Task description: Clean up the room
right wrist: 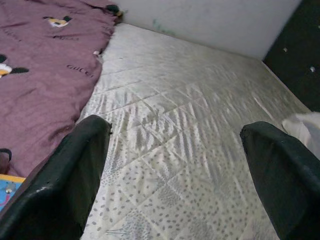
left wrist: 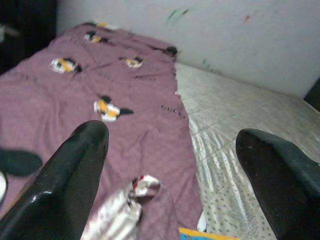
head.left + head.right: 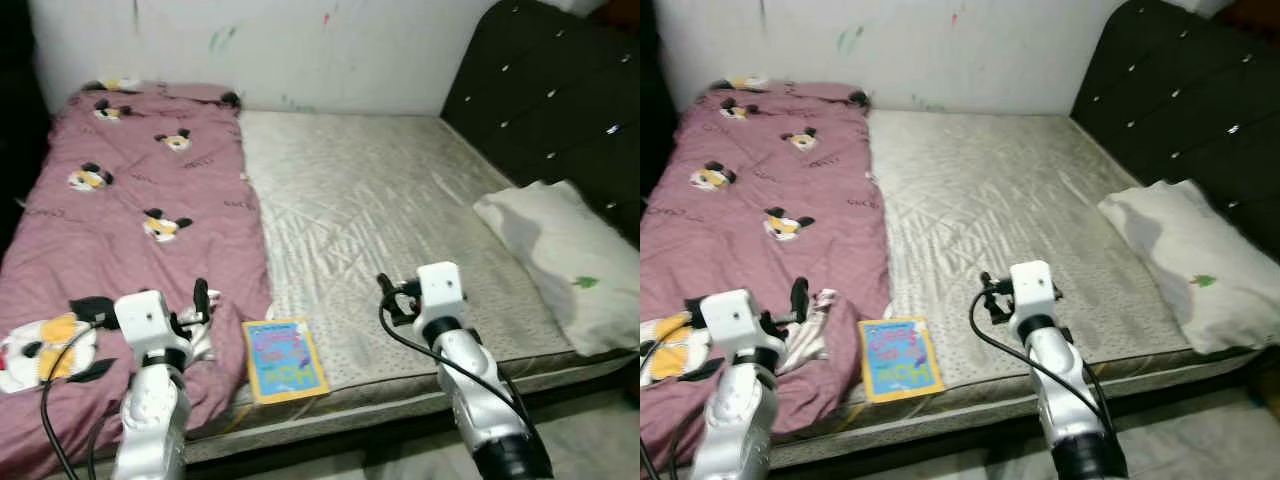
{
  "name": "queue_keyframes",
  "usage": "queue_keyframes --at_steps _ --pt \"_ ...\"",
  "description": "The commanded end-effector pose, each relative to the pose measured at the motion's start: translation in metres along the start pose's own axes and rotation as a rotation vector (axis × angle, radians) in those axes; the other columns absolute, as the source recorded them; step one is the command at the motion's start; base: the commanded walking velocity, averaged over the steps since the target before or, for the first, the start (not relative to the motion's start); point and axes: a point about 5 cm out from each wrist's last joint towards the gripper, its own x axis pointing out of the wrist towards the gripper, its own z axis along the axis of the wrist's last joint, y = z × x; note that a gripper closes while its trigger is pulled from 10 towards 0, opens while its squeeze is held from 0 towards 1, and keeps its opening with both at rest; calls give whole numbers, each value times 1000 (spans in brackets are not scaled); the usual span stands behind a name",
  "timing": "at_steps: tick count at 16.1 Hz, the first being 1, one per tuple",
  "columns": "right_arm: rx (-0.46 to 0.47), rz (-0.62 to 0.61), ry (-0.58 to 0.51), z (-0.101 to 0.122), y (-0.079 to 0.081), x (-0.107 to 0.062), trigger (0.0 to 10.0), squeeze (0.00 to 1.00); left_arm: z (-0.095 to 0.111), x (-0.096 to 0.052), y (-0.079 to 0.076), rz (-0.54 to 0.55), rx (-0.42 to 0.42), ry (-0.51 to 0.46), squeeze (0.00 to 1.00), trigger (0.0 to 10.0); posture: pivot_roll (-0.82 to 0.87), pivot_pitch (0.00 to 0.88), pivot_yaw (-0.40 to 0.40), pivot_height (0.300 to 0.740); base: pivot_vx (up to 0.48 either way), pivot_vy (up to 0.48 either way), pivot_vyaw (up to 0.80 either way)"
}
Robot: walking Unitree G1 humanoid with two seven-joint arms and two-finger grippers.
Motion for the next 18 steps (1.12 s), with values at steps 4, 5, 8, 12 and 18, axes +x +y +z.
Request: queue_keyframes --at_steps 4,5,8,12,18 --pt "-46 54 -4 4 1 6 10000 0 8 -2 -3 27 -14 -46 0 10000 42 20 -196 740 0 0 0" --pt "-41 54 -3 4 2 6 10000 0 8 -2 -2 29 -11 -48 0 10000 49 17 -188 740 0 0 0" --pt "-19 30 -16 5 4 8 10000 0 10 2 -1 5 13 -39 0 10000 27 5 -115 740 0 0 0" --pt "35 -100 -78 8 -3 2 10000 0 15 29 -30 -177 56 -21 0 10000 -57 0 54 740 0 0 0" --pt "21 -185 -97 6 -19 -1 10000 0 48 43 -55 -255 72 -128 0 10000 -77 0 95 740 0 0 0"
